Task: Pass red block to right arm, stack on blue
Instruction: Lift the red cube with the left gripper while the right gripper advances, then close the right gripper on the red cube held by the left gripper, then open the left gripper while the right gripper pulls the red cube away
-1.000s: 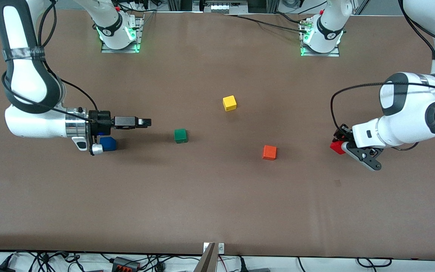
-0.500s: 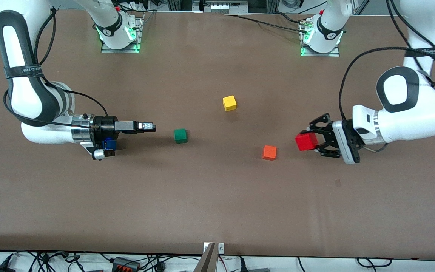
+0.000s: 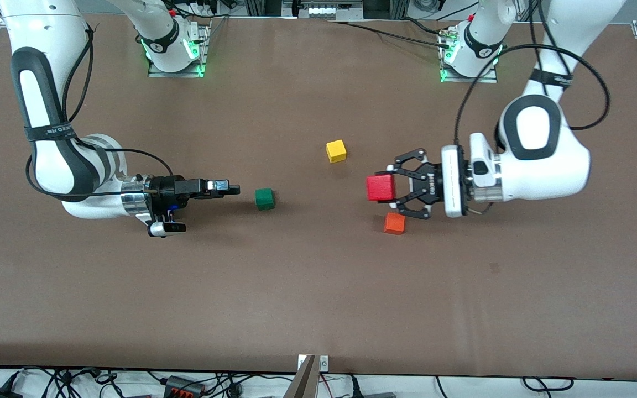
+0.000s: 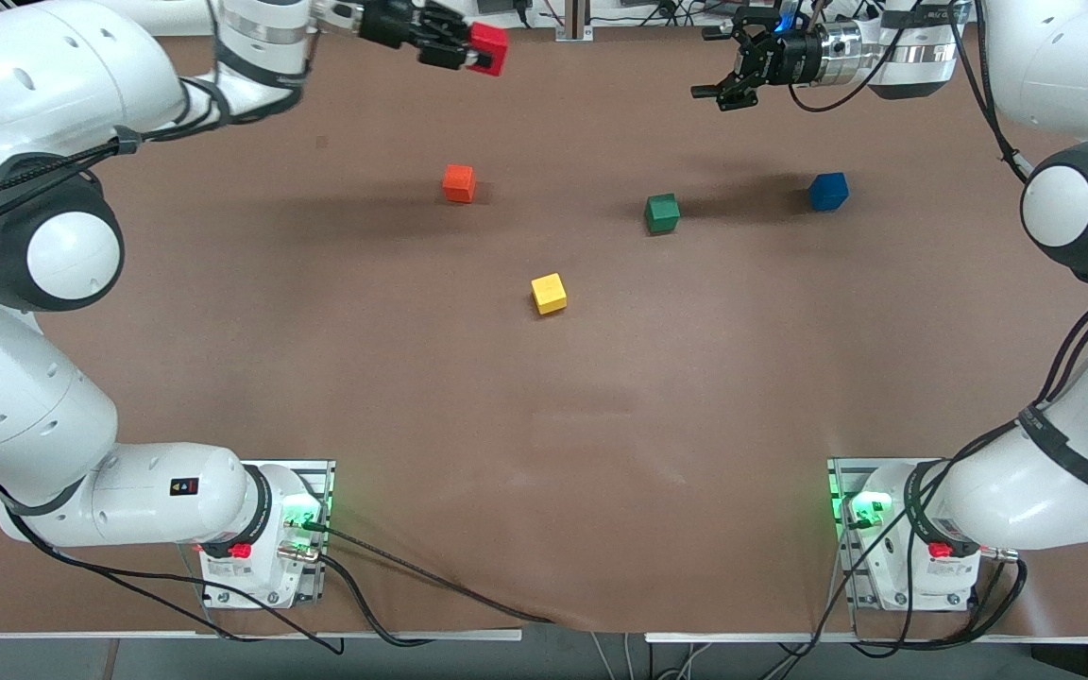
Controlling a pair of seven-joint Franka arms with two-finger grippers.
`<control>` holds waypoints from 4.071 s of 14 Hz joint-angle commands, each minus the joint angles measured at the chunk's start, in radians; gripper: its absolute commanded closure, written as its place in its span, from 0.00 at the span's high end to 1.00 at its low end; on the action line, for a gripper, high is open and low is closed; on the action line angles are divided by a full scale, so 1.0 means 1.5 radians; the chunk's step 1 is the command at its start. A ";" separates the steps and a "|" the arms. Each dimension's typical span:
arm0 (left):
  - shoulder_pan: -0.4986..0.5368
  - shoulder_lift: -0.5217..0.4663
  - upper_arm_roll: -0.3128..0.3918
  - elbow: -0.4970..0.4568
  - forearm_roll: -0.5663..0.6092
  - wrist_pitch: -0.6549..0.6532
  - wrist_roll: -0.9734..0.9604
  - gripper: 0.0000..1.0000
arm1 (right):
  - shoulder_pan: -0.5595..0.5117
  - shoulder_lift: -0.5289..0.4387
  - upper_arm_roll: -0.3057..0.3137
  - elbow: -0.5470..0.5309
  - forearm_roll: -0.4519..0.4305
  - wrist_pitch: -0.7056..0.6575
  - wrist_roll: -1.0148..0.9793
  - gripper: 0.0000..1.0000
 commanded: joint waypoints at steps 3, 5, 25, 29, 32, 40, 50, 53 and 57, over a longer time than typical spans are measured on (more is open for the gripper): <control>-0.088 0.053 -0.004 0.003 -0.255 0.121 0.303 0.11 | 0.035 0.021 0.000 0.017 0.072 -0.030 0.015 1.00; -0.123 0.075 -0.004 0.003 -0.354 0.126 0.361 0.12 | 0.043 0.023 -0.001 0.028 0.072 -0.028 0.015 1.00; -0.201 0.096 -0.003 0.010 -0.464 0.151 0.382 0.10 | 0.109 0.040 -0.006 0.111 -0.052 0.038 0.164 1.00; -0.201 0.095 -0.003 0.010 -0.464 0.151 0.381 0.10 | 0.113 0.029 -0.006 0.105 -0.060 0.039 0.174 1.00; -0.199 0.095 -0.003 0.010 -0.462 0.150 0.381 0.10 | 0.119 0.029 -0.005 0.105 -0.060 0.042 0.175 1.00; -0.199 0.095 -0.003 0.010 -0.461 0.150 0.380 0.09 | 0.117 0.032 -0.004 0.106 -0.058 0.036 0.147 0.04; -0.194 0.088 -0.004 0.010 -0.458 0.143 0.365 1.00 | 0.119 0.030 -0.006 0.108 -0.062 0.041 0.143 0.00; -0.190 0.074 -0.002 0.008 -0.446 0.141 0.324 1.00 | 0.114 0.030 -0.009 0.131 -0.128 0.041 0.144 0.00; -0.152 0.049 -0.003 0.011 -0.272 0.126 0.198 1.00 | 0.107 0.030 -0.021 0.176 -0.320 0.042 0.143 0.00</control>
